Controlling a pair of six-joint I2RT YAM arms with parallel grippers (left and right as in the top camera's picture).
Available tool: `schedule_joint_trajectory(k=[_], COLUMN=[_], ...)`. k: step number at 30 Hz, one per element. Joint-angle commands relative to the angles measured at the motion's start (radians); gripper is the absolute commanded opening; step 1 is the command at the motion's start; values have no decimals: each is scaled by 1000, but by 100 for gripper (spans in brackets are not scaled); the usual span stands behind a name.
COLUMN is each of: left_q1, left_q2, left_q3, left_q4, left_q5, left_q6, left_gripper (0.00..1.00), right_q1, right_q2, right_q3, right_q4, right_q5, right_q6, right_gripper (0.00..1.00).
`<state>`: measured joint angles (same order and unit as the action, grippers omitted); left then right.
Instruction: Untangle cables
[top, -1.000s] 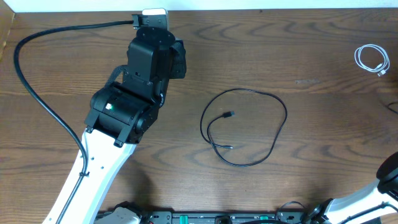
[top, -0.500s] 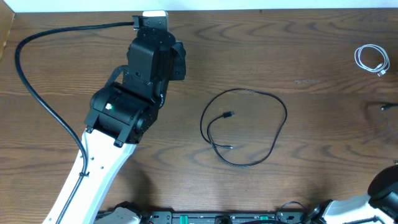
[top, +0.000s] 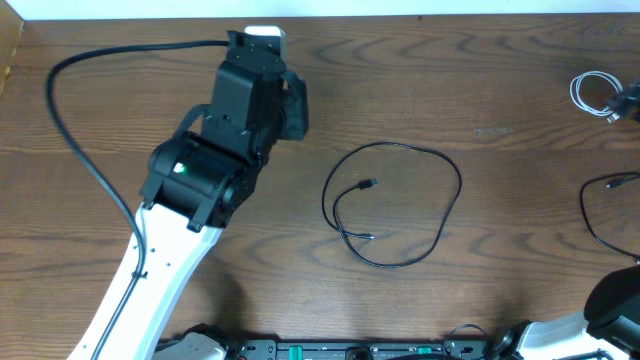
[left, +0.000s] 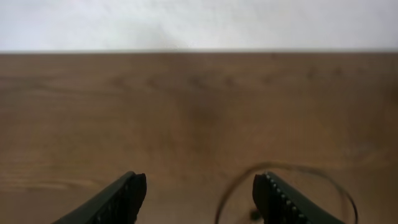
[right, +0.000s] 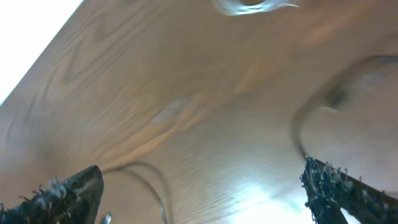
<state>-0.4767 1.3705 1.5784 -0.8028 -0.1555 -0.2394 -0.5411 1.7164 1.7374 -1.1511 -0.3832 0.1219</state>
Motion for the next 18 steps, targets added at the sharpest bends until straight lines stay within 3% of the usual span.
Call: schedule_joint_trajectory(k=[1, 8, 18], left_q1=[5, 5, 22], left_q2=[50, 109, 221], left_q3=[-19, -19, -19], left_q4=[-32, -96, -253], left_q5=[110, 148, 440], left_q6=[-2, 1, 113], left_gripper=[61, 61, 61], right_q1=[113, 276, 420], right_q2=[4, 34, 70], right_q3=[-54, -225, -280], right_q4=[-4, 90, 154], right_q5=[-154, -163, -140], right_q6=[-167, -199, -176], right_gripper=[99, 99, 99])
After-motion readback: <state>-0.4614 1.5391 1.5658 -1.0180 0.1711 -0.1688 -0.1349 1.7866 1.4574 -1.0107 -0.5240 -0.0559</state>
